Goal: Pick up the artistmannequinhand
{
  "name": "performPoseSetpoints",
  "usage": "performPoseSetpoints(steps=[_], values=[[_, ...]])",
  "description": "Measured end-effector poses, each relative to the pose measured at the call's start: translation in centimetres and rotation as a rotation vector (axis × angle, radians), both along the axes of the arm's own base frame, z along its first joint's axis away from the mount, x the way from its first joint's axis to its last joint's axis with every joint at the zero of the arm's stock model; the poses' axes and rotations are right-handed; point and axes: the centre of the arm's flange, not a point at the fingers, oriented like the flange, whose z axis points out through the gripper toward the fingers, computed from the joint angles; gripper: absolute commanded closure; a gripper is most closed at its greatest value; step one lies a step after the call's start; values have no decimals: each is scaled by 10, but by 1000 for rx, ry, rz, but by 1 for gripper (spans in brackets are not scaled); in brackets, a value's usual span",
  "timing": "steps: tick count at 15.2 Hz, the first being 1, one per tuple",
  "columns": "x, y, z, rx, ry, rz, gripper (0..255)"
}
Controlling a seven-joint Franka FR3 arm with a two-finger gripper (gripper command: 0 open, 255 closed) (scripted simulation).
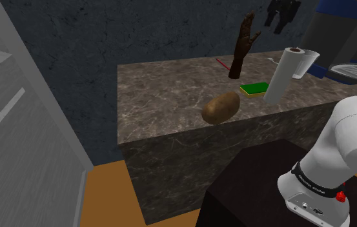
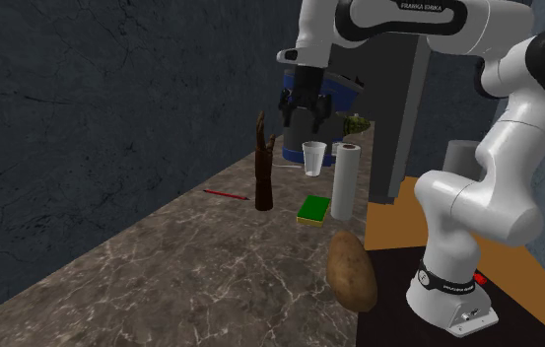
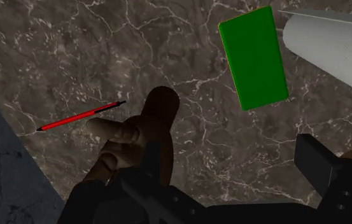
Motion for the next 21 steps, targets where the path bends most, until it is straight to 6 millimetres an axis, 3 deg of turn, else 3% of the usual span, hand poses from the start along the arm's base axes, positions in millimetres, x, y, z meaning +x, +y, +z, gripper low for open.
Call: performPoseSetpoints(steps=[6,9,15,16,21], values=[[57,-63,-3,-29,35,300,0],[72,-72,-7,-39,42,374,0],[72,-73,-35,-42,42,386,0],[73,-74,-37,-42,42,386,255],[75,-73,-39,-42,42,385,255]])
